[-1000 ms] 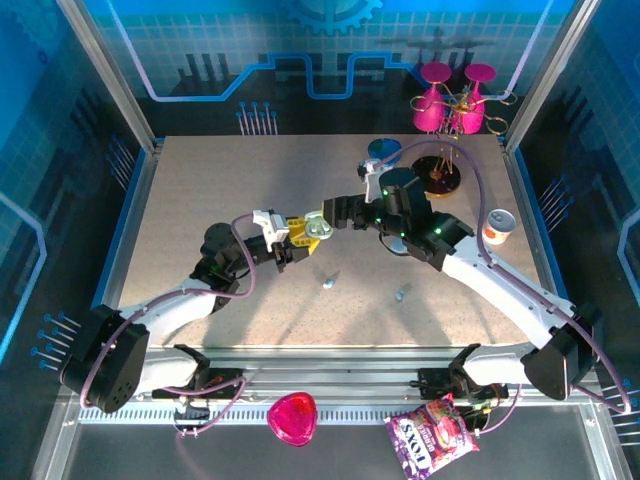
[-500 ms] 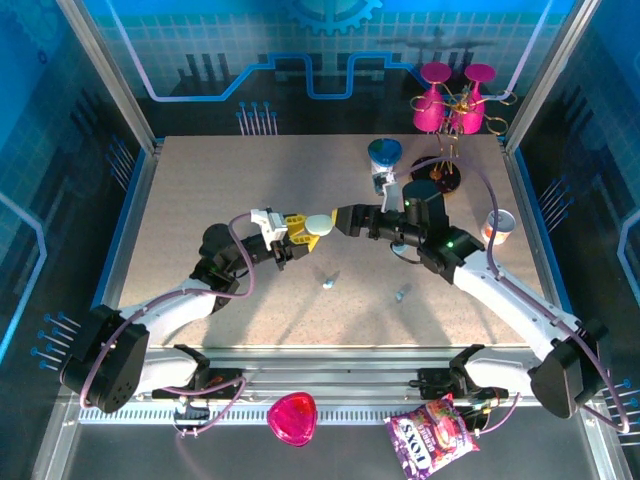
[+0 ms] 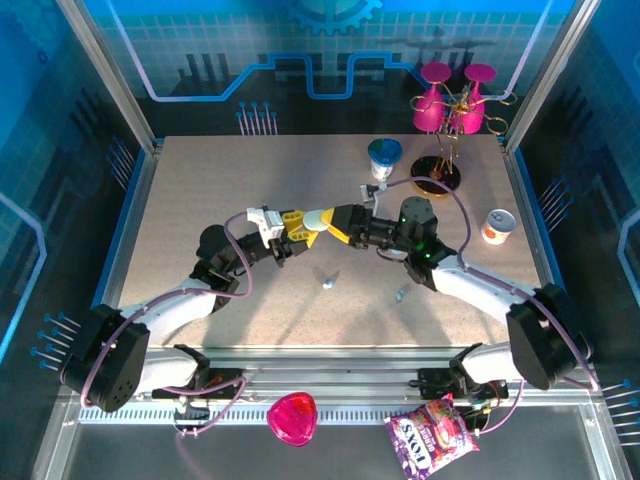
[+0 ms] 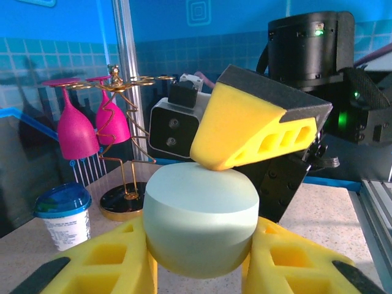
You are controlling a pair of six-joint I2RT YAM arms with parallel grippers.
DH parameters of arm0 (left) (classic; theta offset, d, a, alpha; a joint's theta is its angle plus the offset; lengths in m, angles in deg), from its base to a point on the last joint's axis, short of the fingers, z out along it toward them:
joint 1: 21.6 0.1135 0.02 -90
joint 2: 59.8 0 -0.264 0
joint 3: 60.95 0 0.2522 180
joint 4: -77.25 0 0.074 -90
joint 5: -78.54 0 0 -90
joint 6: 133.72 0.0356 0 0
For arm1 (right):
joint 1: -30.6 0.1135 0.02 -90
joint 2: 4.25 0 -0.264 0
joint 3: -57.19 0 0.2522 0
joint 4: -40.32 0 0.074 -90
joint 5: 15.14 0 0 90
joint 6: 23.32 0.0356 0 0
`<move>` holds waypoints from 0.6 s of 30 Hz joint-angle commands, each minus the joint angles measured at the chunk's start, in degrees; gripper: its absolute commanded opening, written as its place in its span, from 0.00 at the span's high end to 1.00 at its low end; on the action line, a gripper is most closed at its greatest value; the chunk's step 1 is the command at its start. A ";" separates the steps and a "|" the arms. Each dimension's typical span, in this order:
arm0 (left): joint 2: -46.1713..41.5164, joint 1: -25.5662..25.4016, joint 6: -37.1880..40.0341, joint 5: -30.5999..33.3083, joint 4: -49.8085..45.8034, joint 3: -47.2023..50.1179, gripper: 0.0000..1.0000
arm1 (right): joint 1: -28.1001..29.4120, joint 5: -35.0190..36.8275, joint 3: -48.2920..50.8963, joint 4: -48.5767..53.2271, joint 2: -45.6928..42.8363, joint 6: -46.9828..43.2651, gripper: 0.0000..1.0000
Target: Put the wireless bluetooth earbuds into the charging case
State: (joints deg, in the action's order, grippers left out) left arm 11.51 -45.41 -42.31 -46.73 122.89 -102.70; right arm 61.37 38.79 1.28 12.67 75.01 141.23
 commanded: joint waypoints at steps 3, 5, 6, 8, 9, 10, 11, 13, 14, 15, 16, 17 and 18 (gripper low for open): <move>-0.02 0.14 -0.18 0.30 2.67 0.04 0.74 | 1.58 -2.21 1.15 -14.34 4.27 8.40 0.43; -0.28 0.13 0.22 0.55 2.31 0.27 0.73 | 1.49 -1.87 1.28 -13.36 4.41 7.94 0.54; -0.44 0.11 0.34 0.63 1.99 0.30 0.73 | 1.43 -1.76 1.28 -12.93 4.41 7.81 0.58; -0.64 0.08 1.01 0.98 1.02 0.39 0.73 | 1.41 -1.58 1.33 -12.99 4.54 8.01 0.67; -0.73 0.10 1.34 1.08 0.54 0.39 0.73 | 1.33 -1.61 1.35 -13.25 4.58 8.12 0.71; -0.81 0.08 1.64 1.32 0.31 0.46 0.71 | 1.32 -1.71 1.34 -13.26 4.59 8.07 0.74; -0.82 0.09 1.75 1.48 0.20 0.55 0.70 | 1.32 -1.60 1.21 -13.19 4.58 7.99 0.76; -0.82 0.10 1.62 1.82 0.02 0.52 0.69 | 1.32 -1.62 0.99 -12.56 4.54 7.52 0.78; -0.83 0.09 1.62 1.79 -0.15 0.47 0.68 | 1.26 -1.50 0.94 -11.95 4.43 7.16 0.79; -0.90 0.08 1.59 1.85 -0.24 0.48 0.65 | 1.15 -1.29 0.89 -11.24 4.25 6.59 0.80; -0.99 0.09 1.64 1.82 -0.33 0.48 0.63 | 1.10 -1.28 0.75 -10.41 4.05 6.04 0.80; -1.14 0.09 1.79 2.02 -0.49 0.56 0.60 | 1.04 -1.10 0.65 -9.14 3.68 5.12 0.81; -1.31 0.13 2.05 2.23 -1.02 0.65 0.57 | 0.97 -0.87 0.59 -7.60 3.25 4.22 0.82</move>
State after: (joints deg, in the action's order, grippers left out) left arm 11.51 -45.33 -41.02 -45.29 121.42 -102.62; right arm 62.07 37.96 1.67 1.70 78.81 148.94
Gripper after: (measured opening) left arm 0.410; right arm 0.262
